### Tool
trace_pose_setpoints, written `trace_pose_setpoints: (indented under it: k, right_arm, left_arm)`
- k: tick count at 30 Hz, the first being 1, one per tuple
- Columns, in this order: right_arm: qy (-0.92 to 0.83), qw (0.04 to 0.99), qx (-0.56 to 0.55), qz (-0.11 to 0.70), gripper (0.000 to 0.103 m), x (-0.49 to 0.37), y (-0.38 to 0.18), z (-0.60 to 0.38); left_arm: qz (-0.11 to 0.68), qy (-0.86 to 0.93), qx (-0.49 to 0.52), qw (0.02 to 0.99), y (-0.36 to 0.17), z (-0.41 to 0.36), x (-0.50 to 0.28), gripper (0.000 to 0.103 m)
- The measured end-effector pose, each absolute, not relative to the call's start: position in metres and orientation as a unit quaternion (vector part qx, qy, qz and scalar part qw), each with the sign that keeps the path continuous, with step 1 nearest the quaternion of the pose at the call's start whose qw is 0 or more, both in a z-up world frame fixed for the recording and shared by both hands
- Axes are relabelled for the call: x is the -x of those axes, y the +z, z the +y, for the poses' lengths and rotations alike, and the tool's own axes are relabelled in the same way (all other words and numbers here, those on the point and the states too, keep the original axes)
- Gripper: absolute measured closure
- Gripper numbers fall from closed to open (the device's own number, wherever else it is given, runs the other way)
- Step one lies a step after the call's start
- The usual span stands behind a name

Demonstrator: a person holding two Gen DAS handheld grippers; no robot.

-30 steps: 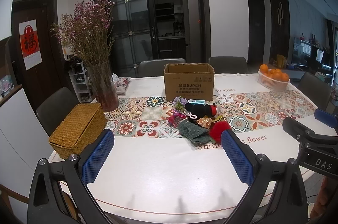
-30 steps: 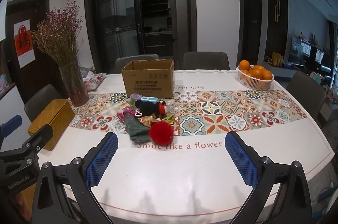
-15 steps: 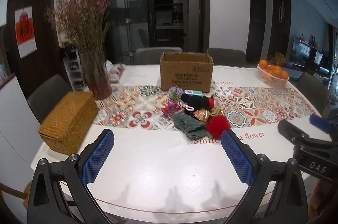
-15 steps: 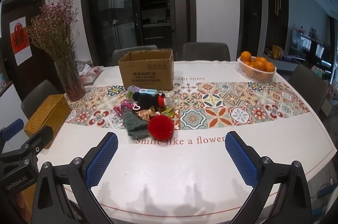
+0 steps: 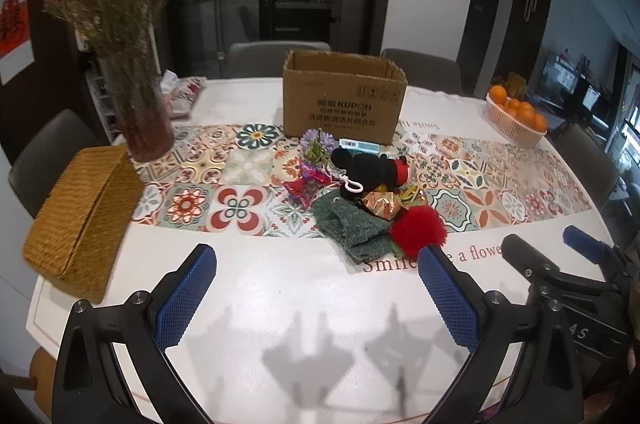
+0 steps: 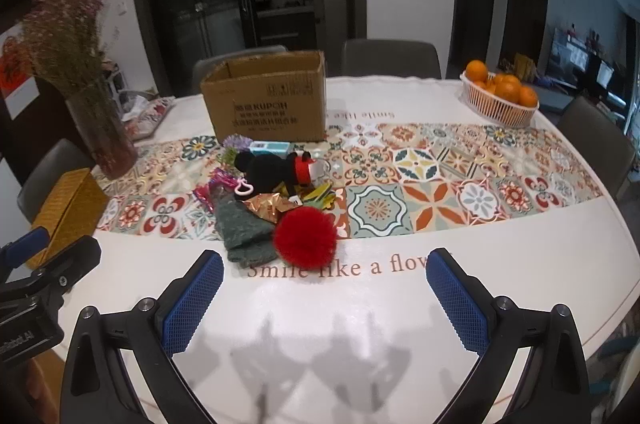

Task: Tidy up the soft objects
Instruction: 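Grasp the green fuzzy toy with the left tool while the right tool grasps the red pompom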

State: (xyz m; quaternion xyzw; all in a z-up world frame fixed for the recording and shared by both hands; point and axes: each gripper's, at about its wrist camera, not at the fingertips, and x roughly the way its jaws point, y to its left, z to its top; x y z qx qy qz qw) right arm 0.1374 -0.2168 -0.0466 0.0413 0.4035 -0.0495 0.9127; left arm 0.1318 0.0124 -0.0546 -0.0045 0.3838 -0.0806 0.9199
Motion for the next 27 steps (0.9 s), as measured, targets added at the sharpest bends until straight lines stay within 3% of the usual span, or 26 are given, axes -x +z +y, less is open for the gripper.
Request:
trace_pose_setpoints:
  k: [16, 27]
  right_arm:
    - [-0.044, 0.873, -0.069, 0.481, 0.001, -0.198, -0.109, -0.213]
    - [0.036, 0.84, -0.076, 0.536, 0.012, -0.247, -0.162, -0.225]
  left_arm:
    - [0.478, -0.132, 0.006, 0.868, -0.112, 0.006, -0.215, 0.006]
    - [0.523, -0.122, 0.01, 0.844, -0.15, -0.019, -0.252, 0.008]
